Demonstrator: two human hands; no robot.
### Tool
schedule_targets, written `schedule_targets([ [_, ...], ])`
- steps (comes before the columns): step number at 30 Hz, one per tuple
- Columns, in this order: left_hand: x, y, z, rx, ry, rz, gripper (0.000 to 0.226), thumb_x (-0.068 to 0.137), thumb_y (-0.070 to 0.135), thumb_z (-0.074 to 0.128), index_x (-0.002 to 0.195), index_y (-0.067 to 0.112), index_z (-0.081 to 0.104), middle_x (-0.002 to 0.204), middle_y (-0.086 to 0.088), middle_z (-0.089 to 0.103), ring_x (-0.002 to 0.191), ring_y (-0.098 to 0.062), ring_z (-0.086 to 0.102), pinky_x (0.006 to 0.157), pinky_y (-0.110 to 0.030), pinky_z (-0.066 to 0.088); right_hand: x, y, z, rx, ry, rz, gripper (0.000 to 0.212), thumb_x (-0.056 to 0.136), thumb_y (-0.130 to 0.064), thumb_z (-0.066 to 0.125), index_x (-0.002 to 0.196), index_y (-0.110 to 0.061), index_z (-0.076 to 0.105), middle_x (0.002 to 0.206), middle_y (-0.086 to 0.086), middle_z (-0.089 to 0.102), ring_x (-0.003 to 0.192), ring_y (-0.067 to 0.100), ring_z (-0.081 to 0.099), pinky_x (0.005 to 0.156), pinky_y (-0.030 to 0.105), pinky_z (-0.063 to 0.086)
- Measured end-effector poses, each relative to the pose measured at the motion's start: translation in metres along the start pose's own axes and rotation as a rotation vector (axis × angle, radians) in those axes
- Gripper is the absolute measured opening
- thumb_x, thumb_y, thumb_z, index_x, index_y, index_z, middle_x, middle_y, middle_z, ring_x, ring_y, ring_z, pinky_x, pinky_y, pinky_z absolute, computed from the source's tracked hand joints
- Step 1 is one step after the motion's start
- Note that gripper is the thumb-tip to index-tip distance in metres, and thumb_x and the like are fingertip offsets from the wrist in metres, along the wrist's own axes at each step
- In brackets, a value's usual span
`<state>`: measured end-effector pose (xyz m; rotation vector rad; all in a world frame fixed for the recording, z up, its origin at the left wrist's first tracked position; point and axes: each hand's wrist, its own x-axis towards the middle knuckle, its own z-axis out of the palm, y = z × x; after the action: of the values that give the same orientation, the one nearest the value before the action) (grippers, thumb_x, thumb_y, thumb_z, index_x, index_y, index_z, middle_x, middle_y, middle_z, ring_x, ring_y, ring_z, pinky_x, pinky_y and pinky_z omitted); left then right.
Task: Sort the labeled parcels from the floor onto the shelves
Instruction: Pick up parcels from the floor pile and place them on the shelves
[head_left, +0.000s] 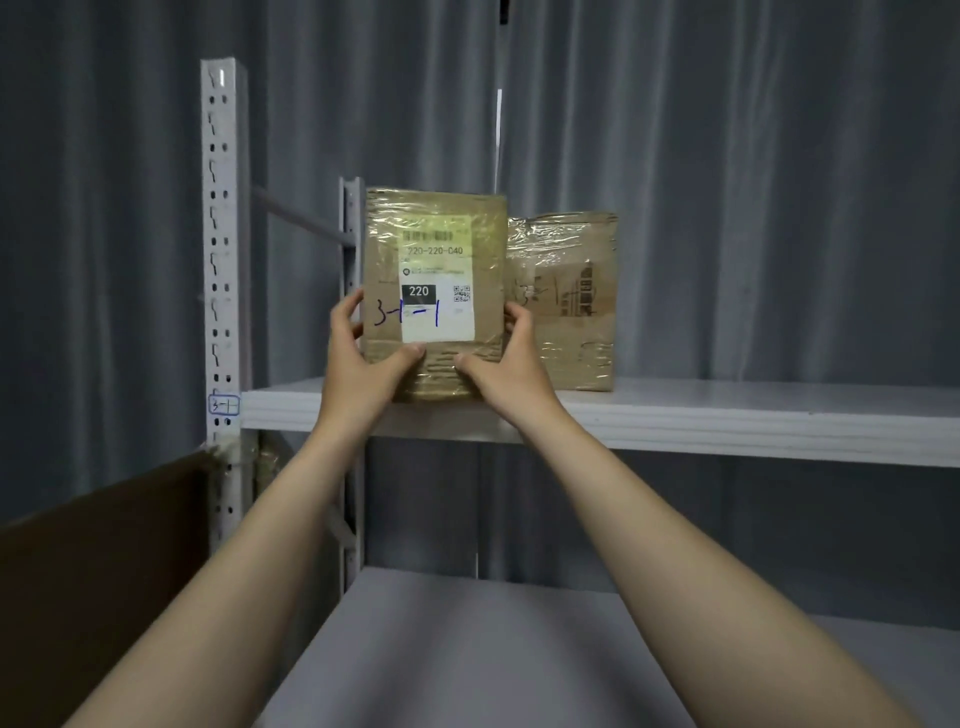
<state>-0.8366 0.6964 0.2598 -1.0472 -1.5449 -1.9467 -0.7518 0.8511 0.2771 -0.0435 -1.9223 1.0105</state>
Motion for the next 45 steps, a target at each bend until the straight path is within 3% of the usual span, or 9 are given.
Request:
schedule_targets([
  [4,0.023,-0.028,-0.036,0.031,-0.003,-0.016,0.083,0.085,0.017,0.082,0.150,0.033,0.033,0.145,0.008,0.051,0.129,-0.011,0.053,0.105,-0.029,0.045,0.014,0.002,0.048,-0.021,-0.005,-0.007,0.082,0.085,-0.014,0.078,0.150,-0.021,0.029,0.117,-0.024,0.053,0.097,-0.011,0.057,0.076,-0.001,0.038],
  [8,0.045,-0.056,-0.055,0.058,-0.046,-0.043,0.086,0.085,0.015,0.082,0.152,0.035,0.031,0.131,0.022,0.049,0.119,-0.003,0.053,0.092,-0.013,0.040,0.018,0.006,0.081,-0.165,-0.015,-0.024,0.085,0.090,-0.023,0.076,0.151,-0.029,0.016,0.139,-0.009,0.050,0.117,0.015,0.055,0.100,0.035,0.048],
  [11,0.062,-0.073,-0.057,0.062,-0.087,-0.083,0.086,0.084,0.014,0.082,0.152,0.030,0.032,0.127,0.021,0.052,0.111,0.005,0.056,0.104,-0.026,0.044,0.016,0.005,0.098,-0.572,0.167,-0.174,0.088,0.086,-0.024,0.073,0.153,-0.035,0.015,0.158,0.005,0.032,0.136,0.032,0.037,0.112,0.052,0.038],
  [17,0.085,-0.086,-0.038,0.081,-0.145,-0.120,0.084,0.069,0.035,0.087,0.134,0.039,0.036,0.127,0.009,0.061,0.112,-0.008,0.064,0.102,-0.038,0.052,0.026,0.003,0.107,-0.824,0.071,-0.441,0.034,0.089,-0.016,0.061,0.117,-0.032,0.072,0.139,-0.003,0.045,0.114,0.025,0.036,0.095,0.043,0.040],
  [27,0.121,-0.109,-0.014,0.284,-0.409,-0.236,0.071,0.095,0.018,0.065,0.158,0.031,0.037,0.146,0.001,0.058,0.121,-0.015,0.058,0.088,-0.019,0.040,0.062,0.004,0.114,-0.840,-0.190,0.052,0.034,0.096,-0.032,0.052,0.127,-0.026,0.063,0.145,0.007,0.026,0.122,0.045,0.048,0.102,0.044,0.041],
  [32,0.127,-0.111,-0.017,0.290,-0.407,-0.330,0.074,0.095,0.004,0.056,0.161,0.023,0.030,0.098,0.004,0.067,0.086,-0.006,0.060,0.068,-0.011,0.043,0.079,0.009,0.118,-0.880,-0.261,0.192,0.044,0.096,-0.037,0.053,0.137,-0.025,0.058,0.157,0.007,0.014,0.138,0.047,0.036,0.112,0.052,0.041],
  [35,0.120,-0.108,-0.025,0.261,-0.399,-0.329,0.073,0.094,0.004,0.061,0.158,0.027,0.036,0.131,-0.007,0.064,0.115,-0.019,0.063,0.101,-0.031,0.048,0.087,0.014,0.120,-0.965,-0.278,0.229,0.050,0.096,-0.036,0.057,0.142,-0.017,0.055,0.161,0.009,0.010,0.140,0.046,0.038,0.113,0.051,0.041],
  [41,0.096,-0.087,-0.028,0.105,-0.227,-0.200,0.033,0.094,0.001,0.059,0.113,0.026,0.068,0.111,0.002,0.073,0.105,-0.012,0.068,0.103,-0.039,0.053,0.084,0.005,0.084,-0.815,-0.105,0.104,0.035,0.096,-0.025,0.061,0.129,-0.020,0.068,0.150,0.008,0.046,0.131,0.034,0.055,0.112,0.042,0.044],
  [45,0.057,-0.058,0.001,-0.124,-0.210,-0.137,0.034,0.093,-0.002,0.054,0.096,0.029,0.068,0.093,0.009,0.075,0.097,-0.009,0.071,0.086,-0.042,0.057,0.044,-0.006,0.024,-0.512,0.174,-0.023,0.017,0.096,-0.023,0.060,0.097,-0.032,0.075,0.094,-0.021,0.071,0.094,0.002,0.066,0.083,0.030,0.052],
])
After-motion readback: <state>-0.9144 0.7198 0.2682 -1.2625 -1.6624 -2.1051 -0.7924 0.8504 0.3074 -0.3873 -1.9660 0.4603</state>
